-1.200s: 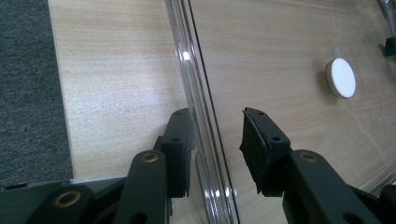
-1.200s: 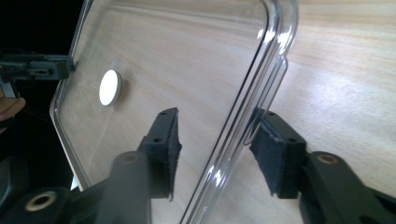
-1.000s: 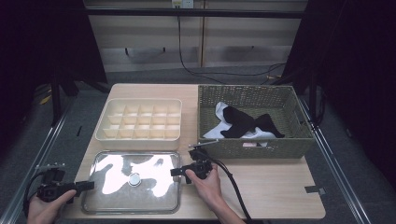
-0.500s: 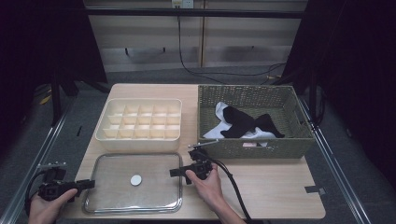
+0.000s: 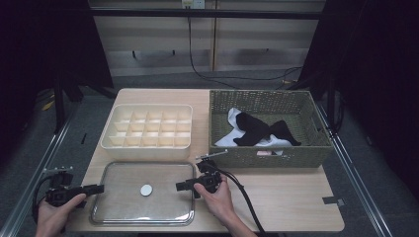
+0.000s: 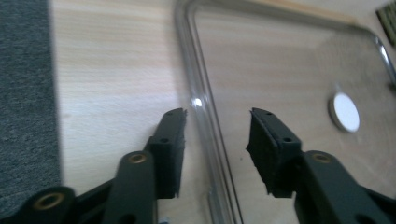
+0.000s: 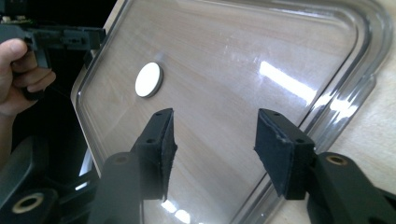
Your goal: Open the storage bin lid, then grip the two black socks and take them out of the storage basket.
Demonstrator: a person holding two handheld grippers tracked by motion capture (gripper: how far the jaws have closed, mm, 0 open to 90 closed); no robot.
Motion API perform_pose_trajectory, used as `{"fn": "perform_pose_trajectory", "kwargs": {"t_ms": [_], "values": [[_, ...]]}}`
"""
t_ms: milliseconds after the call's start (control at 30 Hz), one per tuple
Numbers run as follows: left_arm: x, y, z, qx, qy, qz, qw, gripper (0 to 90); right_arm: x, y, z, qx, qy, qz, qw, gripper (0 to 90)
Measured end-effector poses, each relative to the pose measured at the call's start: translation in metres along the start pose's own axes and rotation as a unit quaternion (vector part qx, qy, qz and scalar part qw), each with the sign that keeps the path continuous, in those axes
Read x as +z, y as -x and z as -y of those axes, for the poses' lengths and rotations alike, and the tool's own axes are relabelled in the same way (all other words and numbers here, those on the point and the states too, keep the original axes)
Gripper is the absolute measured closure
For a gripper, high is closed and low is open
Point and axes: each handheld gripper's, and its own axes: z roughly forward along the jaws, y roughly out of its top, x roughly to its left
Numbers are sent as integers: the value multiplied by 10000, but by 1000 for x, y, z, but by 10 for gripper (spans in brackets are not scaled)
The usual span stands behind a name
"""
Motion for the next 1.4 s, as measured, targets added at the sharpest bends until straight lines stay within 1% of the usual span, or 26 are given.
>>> {"fn": "perform_pose_trajectory", "kwargs": {"t_ms": [67, 167, 233, 267, 333, 367, 400, 467, 500, 533, 567, 633, 700, 767, 800, 833, 900, 933, 1000, 1033, 1067, 1200, 1267, 1300, 1333, 1400], "values": [[-3, -1, 0, 17, 23, -56, 10000, 502, -8, -1, -1, -8, 120, -18, 9999, 471], [-8, 4, 0, 98, 56, 47, 9999, 440, -18, 0, -3, -16, 175, -62, 9998, 462], [-10, 7, 1, 139, 53, 53, 9999, 416, -22, 1, -4, -10, 180, -74, 9998, 458], [-13, 13, 1, 233, 29, 109, 9997, 401, -31, 2, -6, -23, 251, -92, 9996, 448], [-15, 17, 2, 267, 48, 120, 9996, 396, -36, 3, -7, -33, 304, -103, 9995, 445], [-17, 21, 3, 361, 35, 142, 9992, 396, -41, 3, -7, -62, 349, -105, 9993, 441], [-20, 28, 4, 407, 83, 177, 9990, 385, -50, 5, -8, -99, 439, -111, 9989, 435], [-22, 37, 5, 467, 105, 196, 9987, 371, -58, 8, -9, -126, 499, -68, 9986, 428], [-22, 37, 5, 467, 105, 196, 9987, 361, -62, 9, -9, -104, 538, -64, 9985, 425], [-23, 44, 5, 577, 50, 234, 9980, 353, -65, 11, -9, -110, 572, -81, 9983, 425], [-23, 49, 6, 572, 22, 251, 9980, 348, -68, 11, -9, -118, 604, -83, 9981, 421], [-21, 57, 6, 722, 25, 299, 9969, 345, -74, 12, -7, -109, 673, -128, 9976, 414], [-19, 64, 6, 749, 69, 389, 9964, 341, -79, 14, -6, -153, 699, -141, 9973, 411], [-18, 67, 6, 751, 73, 425, 9962, 337, -81, 15, -5, -151, 717, -124, 9972, 408], [-14, 74, 5, 793, 38, 489, 9956, 323, -85, 17, -4, -140, 698, -142, 9974, 406], [-14, 74, 5, 793, 38, 489, 9956, 321, -87, 18, -4, -123, 688, -134, 9975, 400], [-10, 80, 5, 821, 2, 561, 9950, 313, -91, 19, -3, -102, 722, -159, 9972, 400], [-7, 86, 4, 941, -37, 570, 9939, 313, -92, 20, -3, -95, 734, -161, 9971, 399], [-4, 93, 3, 1070, -59, 568, 9926, 319, -95, 20, -4, -108, 723, -174, 9972, 392], [-4, 93, 3, 1070, -59, 568, 9926, 318, -95, 20, -4, -108, 723, -174, 9972, 392], [0, 101, 2, 1128, -113, 619, 9916, 317, -99, 19, -5, -143, 741, -162, 9970, 384], [11, 116, 1, 1304, -238, 695, 9887, 305, -106, 18, -7, -175, 831, -207, 9962, 379], [15, 123, 0, 1395, -274, 747, 9870, 305, -109, 17, -7, -189, 860, -216, 9959, 379], [15, 123, 0, 1395, -274, 747, 9870, 305, -111, 17, -7, -200, 863, -224, 9958, 378], [19, 129, 0, 1491, -314, 735, 9856, 306, -112, 16, -8, -223, 851, -258, 9958, 379], [23, 134, 0, 1508, -345, 786, 9848, 311, -118, 15, -8, -262, 906, -282, 9951, 388]]}}
